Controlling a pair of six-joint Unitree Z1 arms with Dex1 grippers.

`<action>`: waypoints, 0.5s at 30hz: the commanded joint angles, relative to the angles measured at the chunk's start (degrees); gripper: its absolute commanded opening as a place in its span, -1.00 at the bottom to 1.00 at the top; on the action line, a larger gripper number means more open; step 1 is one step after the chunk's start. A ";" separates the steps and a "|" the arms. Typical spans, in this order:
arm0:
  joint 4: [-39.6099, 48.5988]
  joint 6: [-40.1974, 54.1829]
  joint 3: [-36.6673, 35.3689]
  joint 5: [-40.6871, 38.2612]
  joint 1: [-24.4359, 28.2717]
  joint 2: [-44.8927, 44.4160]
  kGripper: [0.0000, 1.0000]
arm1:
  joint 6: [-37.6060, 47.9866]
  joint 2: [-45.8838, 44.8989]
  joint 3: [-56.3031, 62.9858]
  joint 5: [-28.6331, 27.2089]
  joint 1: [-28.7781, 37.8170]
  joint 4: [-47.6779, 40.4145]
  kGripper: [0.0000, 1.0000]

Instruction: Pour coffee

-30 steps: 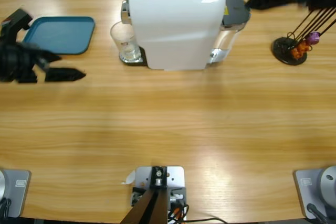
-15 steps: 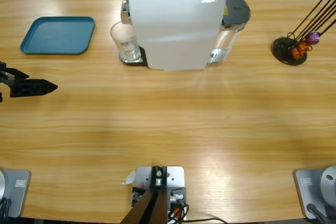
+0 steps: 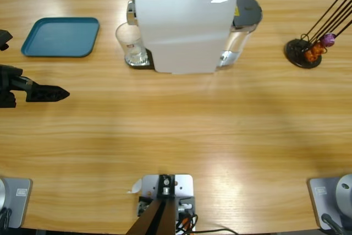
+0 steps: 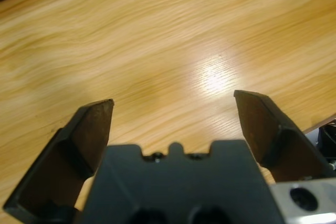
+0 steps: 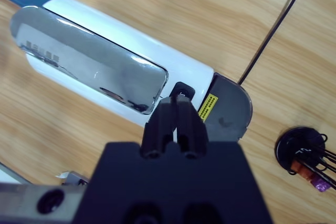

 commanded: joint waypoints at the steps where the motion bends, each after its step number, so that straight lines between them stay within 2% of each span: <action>1: -1.08 -0.44 1.55 0.30 -0.45 2.39 1.00 | 0.35 3.09 -0.32 -2.93 2.28 1.76 -1.00; 15: -1.08 -0.61 1.72 0.04 -0.89 2.81 1.00 | 0.00 3.81 0.55 -2.30 0.98 1.62 -1.00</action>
